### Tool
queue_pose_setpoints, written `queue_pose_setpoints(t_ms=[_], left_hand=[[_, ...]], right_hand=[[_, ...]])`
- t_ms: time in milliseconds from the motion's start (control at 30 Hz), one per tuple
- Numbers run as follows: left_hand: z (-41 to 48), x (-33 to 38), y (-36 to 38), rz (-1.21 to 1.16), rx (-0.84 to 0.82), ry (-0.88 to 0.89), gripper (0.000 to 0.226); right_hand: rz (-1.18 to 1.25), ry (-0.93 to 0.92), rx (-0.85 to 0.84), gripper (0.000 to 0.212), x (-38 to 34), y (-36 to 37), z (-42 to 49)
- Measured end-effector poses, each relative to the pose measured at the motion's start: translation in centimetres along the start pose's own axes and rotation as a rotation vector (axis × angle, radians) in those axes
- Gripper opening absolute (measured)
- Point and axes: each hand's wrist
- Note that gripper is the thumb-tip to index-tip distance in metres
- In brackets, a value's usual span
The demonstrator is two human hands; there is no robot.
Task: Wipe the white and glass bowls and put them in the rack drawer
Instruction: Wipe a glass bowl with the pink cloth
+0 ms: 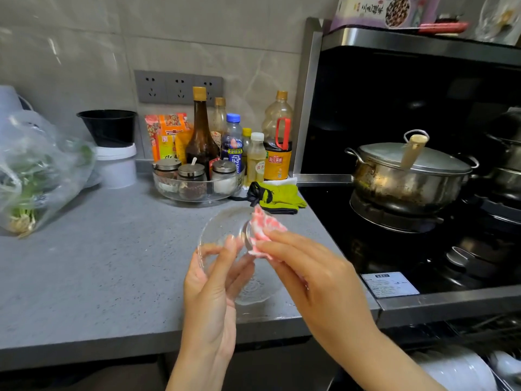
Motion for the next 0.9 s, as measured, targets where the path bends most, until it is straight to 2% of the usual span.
queue_pose_setpoints(t_ms=[133,367,500,600,667,767,900], left_hand=[[0.0,-0.2,-0.2,0.002,-0.045,-0.039,0.02],[0.7,0.6,0.5,0.055,-0.074,0.035,0.02],[0.9,0.3,0.3,0.056,-0.131,-0.024,0.016],[0.9,-0.1,0.2,0.098,-0.174,-0.089,0.016],[1.3,0.0,0.3,0.077,-0.147,-0.07,0.02],[1.9,0.2,0.4,0.042,-0.124,-0.028,0.02],[2.0,-0.4,0.3,0.05,-0.179,-0.103,0.017]], right_hand=[[0.042,0.013,-0.016,0.025,-0.5,-0.4,-0.4],[-0.149,-0.046,0.053,0.029,0.0,-1.0,0.5],[-0.036,-0.049,0.041,0.026,-0.6,-0.8,0.3],[-0.123,-0.067,0.024,0.032,0.0,-0.7,0.9],[-0.161,-0.047,0.02,0.033,0.6,-0.7,1.2],[-0.091,-0.026,0.03,0.029,0.5,-0.7,0.7],[-0.067,-0.061,0.036,0.028,0.3,-0.7,0.9]])
Point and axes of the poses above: each hand's wrist, its own z-axis towards the middle knuckle, its own y-axis out of the palm, x = y × z, and after that the axes turned 12 degrees about -z, right-handed
